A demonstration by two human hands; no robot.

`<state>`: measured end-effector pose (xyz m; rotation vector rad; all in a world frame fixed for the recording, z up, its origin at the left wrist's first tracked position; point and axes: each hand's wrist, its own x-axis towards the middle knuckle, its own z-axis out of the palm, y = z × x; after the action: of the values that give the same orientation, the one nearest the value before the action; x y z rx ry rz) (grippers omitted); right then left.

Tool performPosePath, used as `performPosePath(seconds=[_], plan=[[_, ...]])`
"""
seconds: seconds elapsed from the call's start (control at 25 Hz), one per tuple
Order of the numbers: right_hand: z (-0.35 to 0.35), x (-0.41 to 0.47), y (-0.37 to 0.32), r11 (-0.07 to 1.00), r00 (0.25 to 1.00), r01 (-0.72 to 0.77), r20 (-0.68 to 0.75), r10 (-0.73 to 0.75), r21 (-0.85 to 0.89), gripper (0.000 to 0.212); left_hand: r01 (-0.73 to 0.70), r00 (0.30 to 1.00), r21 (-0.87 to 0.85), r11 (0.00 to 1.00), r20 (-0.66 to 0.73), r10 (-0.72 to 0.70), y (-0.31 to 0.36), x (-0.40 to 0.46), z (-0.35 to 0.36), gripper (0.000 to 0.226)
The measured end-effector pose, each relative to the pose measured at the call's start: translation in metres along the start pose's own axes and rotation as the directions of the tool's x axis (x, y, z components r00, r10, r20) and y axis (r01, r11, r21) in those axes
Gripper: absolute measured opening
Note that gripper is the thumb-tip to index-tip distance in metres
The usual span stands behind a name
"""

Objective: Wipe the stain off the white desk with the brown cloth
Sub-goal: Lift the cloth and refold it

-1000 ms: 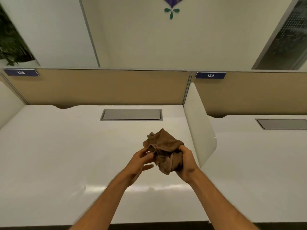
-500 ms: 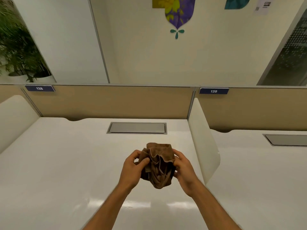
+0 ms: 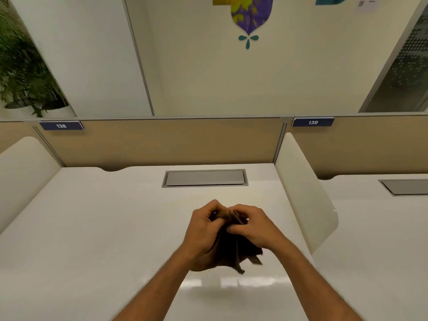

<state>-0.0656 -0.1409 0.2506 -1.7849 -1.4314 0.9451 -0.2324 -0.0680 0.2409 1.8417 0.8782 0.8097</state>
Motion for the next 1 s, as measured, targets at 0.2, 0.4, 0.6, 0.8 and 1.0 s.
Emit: performPosePath(seconds=[0.2,0.4,0.6,0.8,1.0], plan=[[0.042,0.030,-0.019,1.000,0.999,-0.006,0.042,0.005,0.026,0.016,-0.024,0.999,-0.091,0.996,-0.043,0.020,-0.022,0.014,-0.062,0.037],[0.048,0.048,-0.044,0.999,1.000,0.010,0.029,-0.011,0.034,0.013,0.011,1.000,-0.141,0.990,-0.027,-0.015,-0.039,0.015,-0.103,0.037],[0.053,0.051,-0.038,0.721,0.975,0.126,-0.219,0.036,0.681,0.044,0.019,0.987,-0.339,0.941,-0.143,-0.072,-0.028,0.030,-0.128,0.015],[0.091,0.037,-0.025,0.914,0.997,-0.050,0.071,0.024,0.403,0.072,0.044,0.987,-0.299,0.953,-0.134,-0.088,-0.029,0.036,-0.134,0.025],[0.070,0.038,-0.038,0.673,0.991,0.059,-0.126,0.052,0.738,0.033,0.064,0.957,-0.519,0.853,-0.210,-0.199,-0.029,0.040,-0.151,0.009]])
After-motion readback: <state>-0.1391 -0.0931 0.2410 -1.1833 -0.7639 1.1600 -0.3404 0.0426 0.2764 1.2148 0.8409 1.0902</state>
